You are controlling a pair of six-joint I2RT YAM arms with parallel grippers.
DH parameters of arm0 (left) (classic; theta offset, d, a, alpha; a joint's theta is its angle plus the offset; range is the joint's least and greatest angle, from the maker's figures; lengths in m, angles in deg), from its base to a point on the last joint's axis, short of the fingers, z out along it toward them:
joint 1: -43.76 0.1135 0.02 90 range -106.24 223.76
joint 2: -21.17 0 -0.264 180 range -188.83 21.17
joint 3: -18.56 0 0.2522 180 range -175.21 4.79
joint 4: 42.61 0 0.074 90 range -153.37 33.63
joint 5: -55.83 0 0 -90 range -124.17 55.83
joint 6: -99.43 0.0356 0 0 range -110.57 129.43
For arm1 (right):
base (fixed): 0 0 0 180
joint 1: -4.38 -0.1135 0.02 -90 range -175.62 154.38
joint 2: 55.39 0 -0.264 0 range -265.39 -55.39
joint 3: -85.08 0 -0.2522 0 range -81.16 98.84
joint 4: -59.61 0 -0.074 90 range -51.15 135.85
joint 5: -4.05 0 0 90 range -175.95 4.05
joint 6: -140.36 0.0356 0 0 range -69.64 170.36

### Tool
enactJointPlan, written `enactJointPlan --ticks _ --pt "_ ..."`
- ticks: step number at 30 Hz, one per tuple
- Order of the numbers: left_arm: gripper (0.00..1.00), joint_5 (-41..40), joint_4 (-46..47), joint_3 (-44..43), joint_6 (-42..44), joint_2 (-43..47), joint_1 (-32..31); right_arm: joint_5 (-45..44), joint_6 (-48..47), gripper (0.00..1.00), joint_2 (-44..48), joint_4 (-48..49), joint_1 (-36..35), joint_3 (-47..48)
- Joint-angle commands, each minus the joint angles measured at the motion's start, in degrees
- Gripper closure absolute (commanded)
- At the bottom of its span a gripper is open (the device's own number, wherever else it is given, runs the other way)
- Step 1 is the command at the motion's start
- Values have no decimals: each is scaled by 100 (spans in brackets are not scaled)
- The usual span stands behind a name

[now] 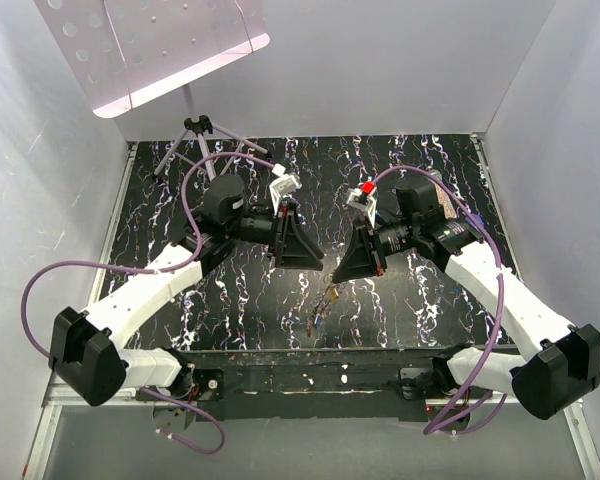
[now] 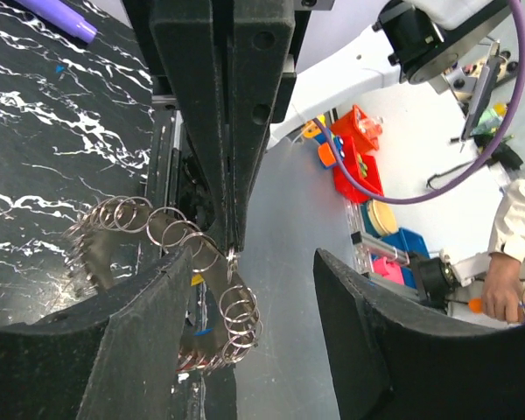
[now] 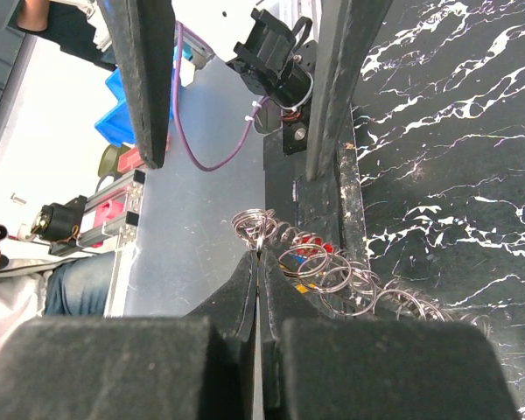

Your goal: Put the keys on the keyring

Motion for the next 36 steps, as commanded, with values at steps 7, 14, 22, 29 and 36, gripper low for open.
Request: enactJointPlan --ticks 7,14,22,29,36 --pt "63 259 -1925 -908 1327 -548 -367 287 -50 99 -22 134 -14 277" --pt "67 188 -2304 -1102 1644 -672 -499 287 -32 99 -13 143 -14 251" --pt "74 171 -2577 -1242 1829 -804 -587 270 -41 99 -4 143 -15 233" --pt "80 197 -2726 -1304 1917 -883 -622 279 -23 99 -13 152 -14 233" --pt "100 189 -2823 -1366 2005 -927 -639 314 3 99 -4 160 -14 233"
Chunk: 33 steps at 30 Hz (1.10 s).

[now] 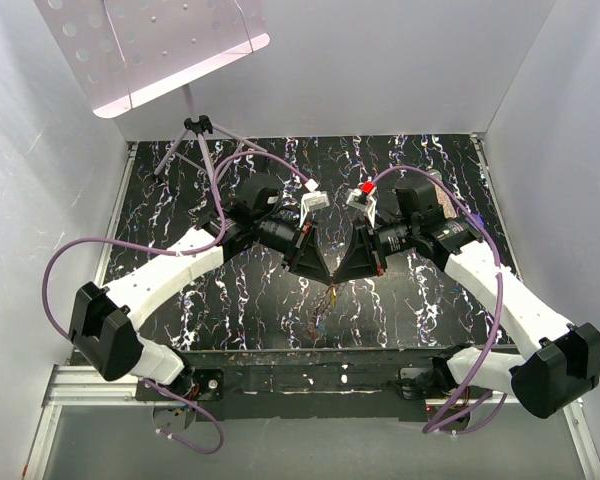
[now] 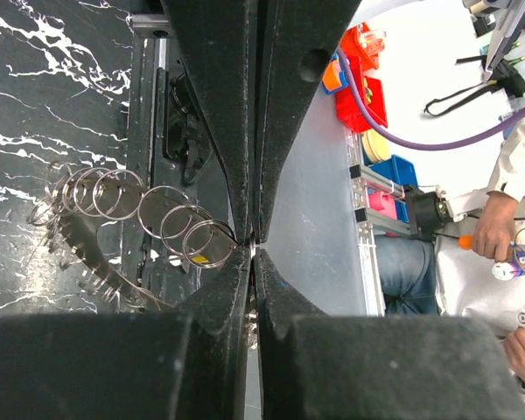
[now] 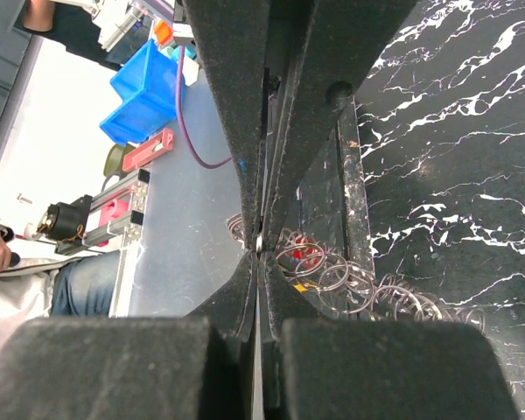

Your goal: Put the keys on the keyring

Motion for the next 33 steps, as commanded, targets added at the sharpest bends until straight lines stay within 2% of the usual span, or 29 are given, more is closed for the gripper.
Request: enactJointPlan --ticks 1,6,9,10,12,15,19,23,26,29,33 --pt "100 -30 -161 -249 191 68 -51 248 -3 99 40 187 -14 233" --pt "100 -294 23 -109 279 348 -34 318 -100 99 110 99 -14 198" --pt "100 -434 680 295 77 760 10 432 -389 69 163 -216 20 346" --pt "100 -513 1127 548 -45 954 28 485 -599 64 189 -348 64 452" --pt "100 -706 2216 1189 -440 1480 45 634 -776 62 250 -542 161 601" --pt "100 -1163 4359 2462 -1204 2140 45 801 -1083 61 400 -622 188 672" --pt "100 -1690 6821 3476 -2206 2397 37 872 -699 59 602 456 153 392" --pt "100 -2428 9150 4153 -3033 2143 45 907 -119 59 620 1450 39 215" --pt "100 -2833 10443 4400 -3490 1774 28 881 93 59 576 1768 -41 207" --pt "100 -3097 11166 4427 -3842 1344 36 785 155 59 558 1883 -58 163" --pt "100 -3387 11195 4322 -3799 1237 -130 609 339 59 550 2067 -50 119"
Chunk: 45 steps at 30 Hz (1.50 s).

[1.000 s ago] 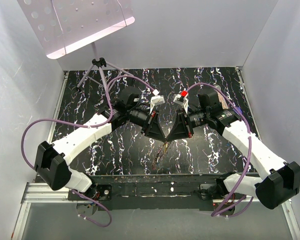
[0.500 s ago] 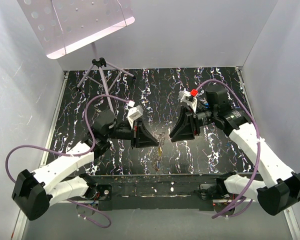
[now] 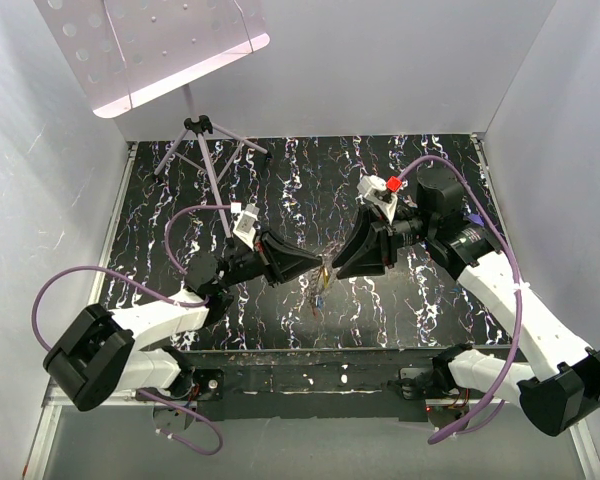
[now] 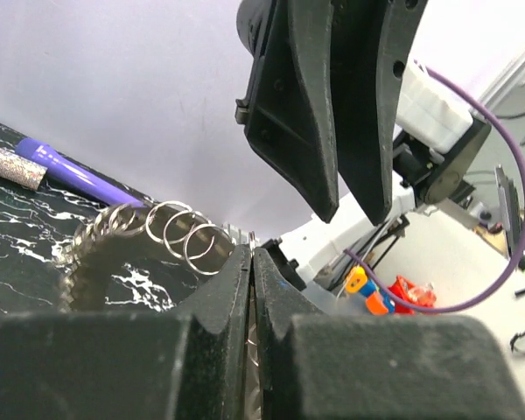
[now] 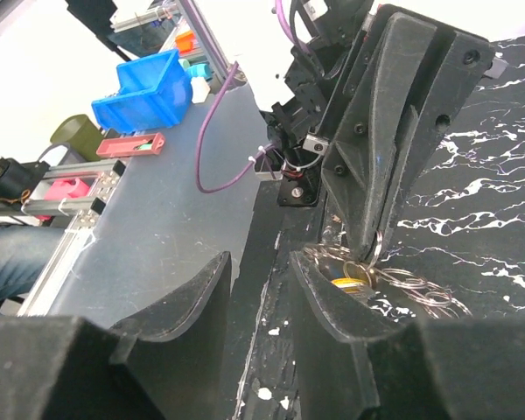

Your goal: Put the keys on the keyring

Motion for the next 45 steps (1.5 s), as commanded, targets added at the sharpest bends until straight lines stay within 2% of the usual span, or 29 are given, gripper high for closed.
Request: enactJointPlan --ticks 1,11,18,21,24,27,29,31,33,34,38,42,45 --pt "100 -643 1853 -102 -278 48 -152 -126 357 59 -8 646 -12 -60" --pt "100 -739 1853 -111 -392 136 -179 -565 823 60 1 762 75 -69" --pt "100 -1293 1783 -128 -892 145 -170 -785 1069 62 -61 577 75 -113" --pt "100 -1399 1529 -199 -1130 215 -179 -803 1122 62 -17 630 93 -61" --pt "100 -1320 792 -243 -1096 434 -118 -794 1122 61 45 578 207 27" --pt "100 -1153 -541 -313 -851 793 75 -925 965 54 106 262 400 80" --pt "100 -934 -2836 -689 -238 1127 269 -1083 719 49 133 -133 514 71" --pt "100 -1064 -5524 -1434 1042 1340 340 -1180 351 45 177 -633 620 132" --pt "100 -1415 -7507 -2234 2204 1191 401 -1355 -202 38 238 -1196 725 246" --pt "100 -1442 -8160 -2578 2609 1095 471 -1504 -440 37 256 -1616 778 378" --pt "100 -1504 -9517 -3608 3491 577 761 -2093 -1373 31 352 -2620 1086 695" --pt "100 -1425 -9775 -3942 3685 49 1121 -2560 -1655 29 370 -3306 1393 783" --pt "100 -1741 -10274 -4408 3922 -312 1289 -2718 -1988 28 221 -3982 1595 1081"
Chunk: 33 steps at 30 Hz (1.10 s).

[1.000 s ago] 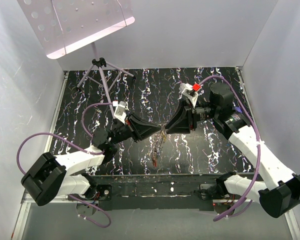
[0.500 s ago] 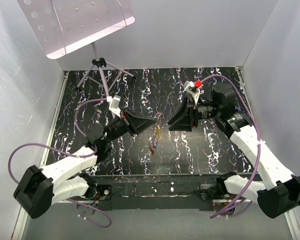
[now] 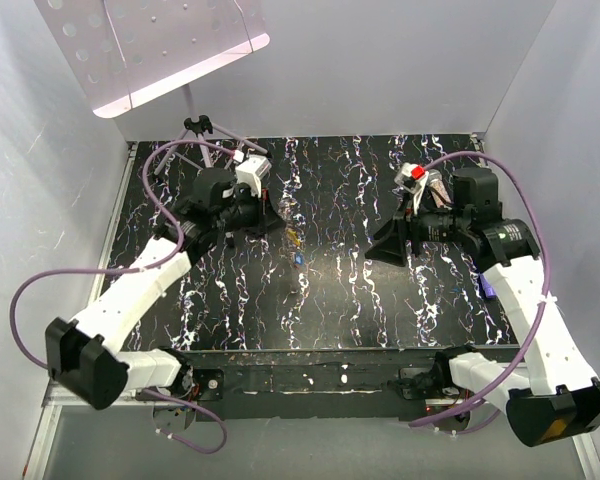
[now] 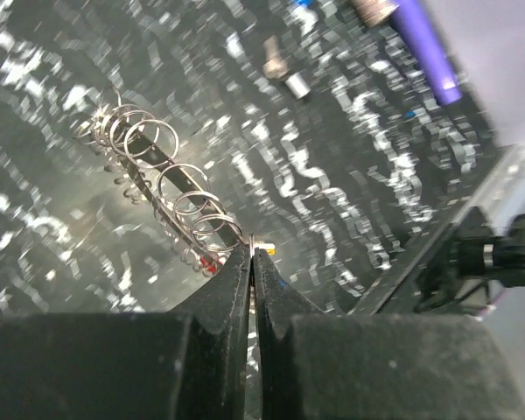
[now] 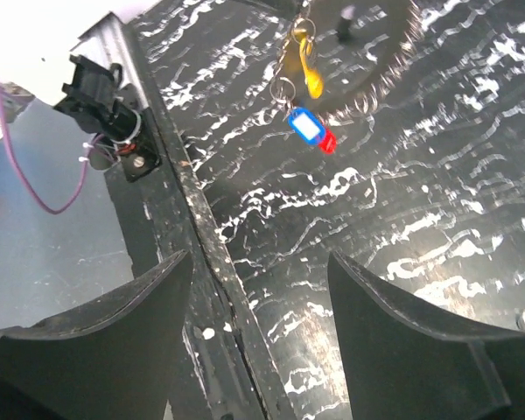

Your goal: Put the keys on the keyring

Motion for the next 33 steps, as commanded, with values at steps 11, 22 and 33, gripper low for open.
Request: enactJointPlan --ticks 11,22,33 --pt "100 -2919 -3454 -591 1681 540 446 403 -982 27 -398 -1505 1064 825" --pt "100 -2605 -2771 103 1945 128 1781 765 -102 27 490 140 1161 -924" --pt "100 -1910 -1926 34 2007 -1014 3012 809 3 26 833 456 1267 -1268"
